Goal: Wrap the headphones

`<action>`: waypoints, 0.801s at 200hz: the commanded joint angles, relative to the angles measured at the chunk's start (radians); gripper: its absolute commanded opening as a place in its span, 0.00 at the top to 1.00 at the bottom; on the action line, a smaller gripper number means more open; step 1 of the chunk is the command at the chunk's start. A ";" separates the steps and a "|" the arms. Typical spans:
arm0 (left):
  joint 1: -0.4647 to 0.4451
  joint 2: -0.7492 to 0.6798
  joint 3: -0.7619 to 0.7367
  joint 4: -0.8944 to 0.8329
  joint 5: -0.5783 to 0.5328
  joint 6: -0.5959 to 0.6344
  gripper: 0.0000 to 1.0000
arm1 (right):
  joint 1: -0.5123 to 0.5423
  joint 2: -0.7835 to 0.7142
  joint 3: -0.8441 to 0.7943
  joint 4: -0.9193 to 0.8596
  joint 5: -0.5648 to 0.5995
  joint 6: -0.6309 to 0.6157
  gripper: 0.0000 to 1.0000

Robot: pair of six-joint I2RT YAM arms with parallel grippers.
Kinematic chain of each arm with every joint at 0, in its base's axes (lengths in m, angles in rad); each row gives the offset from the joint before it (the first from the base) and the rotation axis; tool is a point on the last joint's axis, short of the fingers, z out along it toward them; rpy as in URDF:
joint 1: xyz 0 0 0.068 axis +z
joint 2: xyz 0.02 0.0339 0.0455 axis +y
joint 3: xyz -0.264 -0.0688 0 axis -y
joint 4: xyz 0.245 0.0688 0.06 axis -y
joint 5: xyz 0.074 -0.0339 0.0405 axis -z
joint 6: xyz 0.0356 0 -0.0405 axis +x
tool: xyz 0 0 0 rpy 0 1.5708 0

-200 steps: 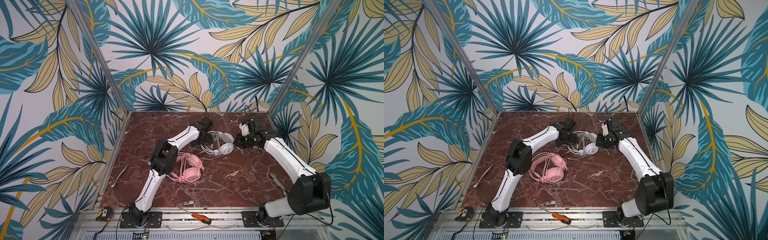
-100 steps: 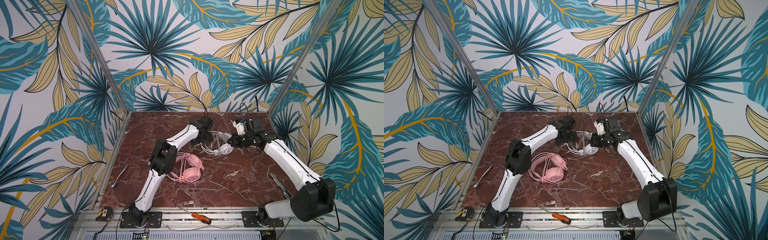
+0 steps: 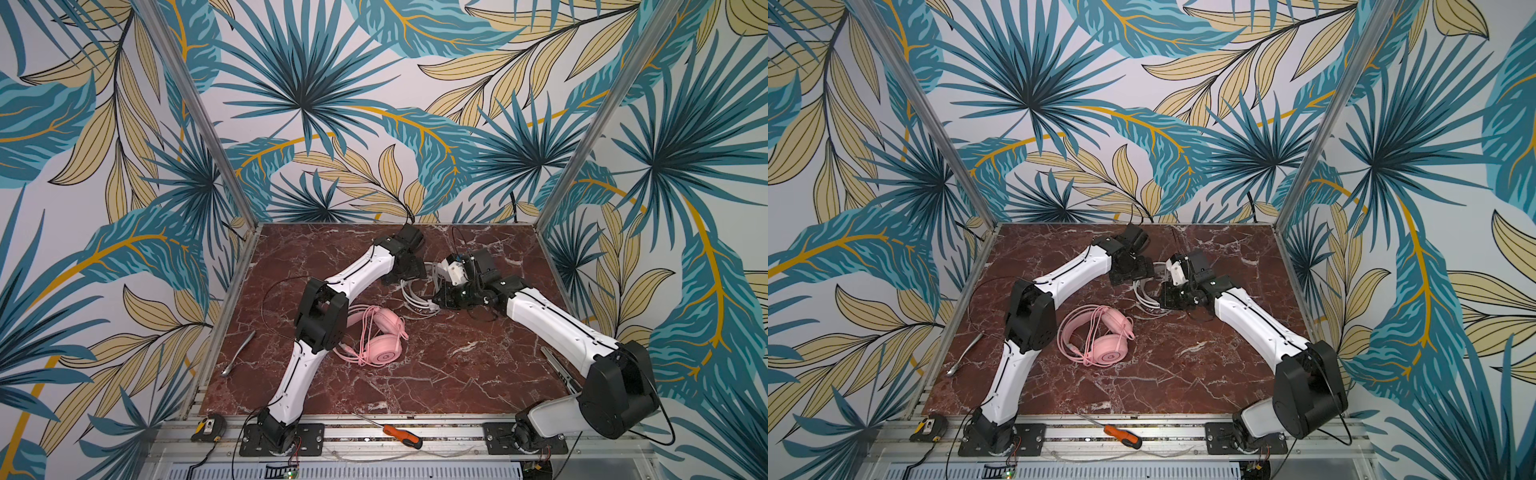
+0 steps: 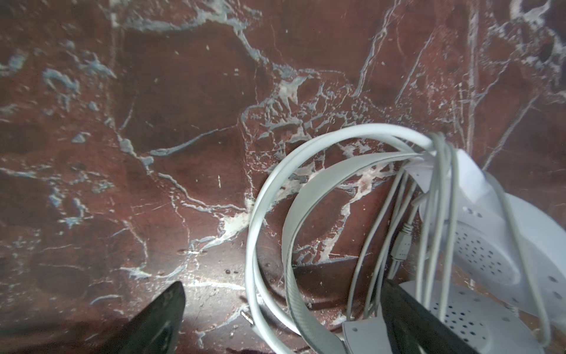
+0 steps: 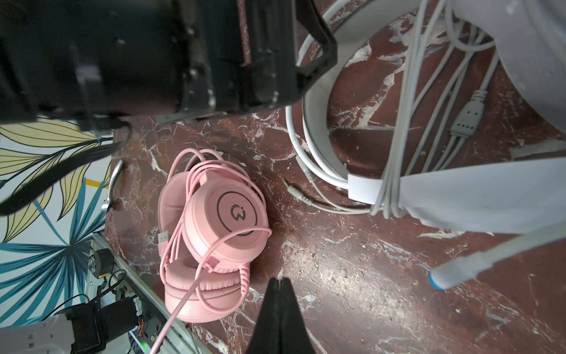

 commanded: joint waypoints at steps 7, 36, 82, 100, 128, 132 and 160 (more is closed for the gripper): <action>0.022 -0.075 0.030 -0.006 -0.017 -0.001 0.00 | 0.013 0.044 -0.011 0.047 -0.004 0.006 1.00; 0.050 -0.122 -0.017 -0.006 -0.030 0.001 0.00 | 0.048 0.096 0.007 -0.001 -0.012 -0.054 1.00; 0.105 -0.246 -0.166 -0.005 -0.050 0.019 0.00 | 0.111 0.143 -0.033 0.030 0.054 -0.072 1.00; 0.129 -0.289 -0.226 -0.006 -0.050 0.023 0.00 | 0.138 0.176 -0.046 0.044 0.087 -0.078 1.00; 0.166 -0.352 -0.322 -0.006 -0.045 0.034 0.00 | 0.181 0.238 -0.044 0.053 0.134 -0.082 1.00; 0.171 -0.362 -0.334 -0.005 -0.041 0.037 0.00 | 0.184 0.245 -0.045 0.055 0.139 -0.079 1.00; 0.208 -0.440 -0.425 -0.006 0.008 0.071 0.00 | 0.199 0.287 -0.049 0.082 0.184 -0.060 1.00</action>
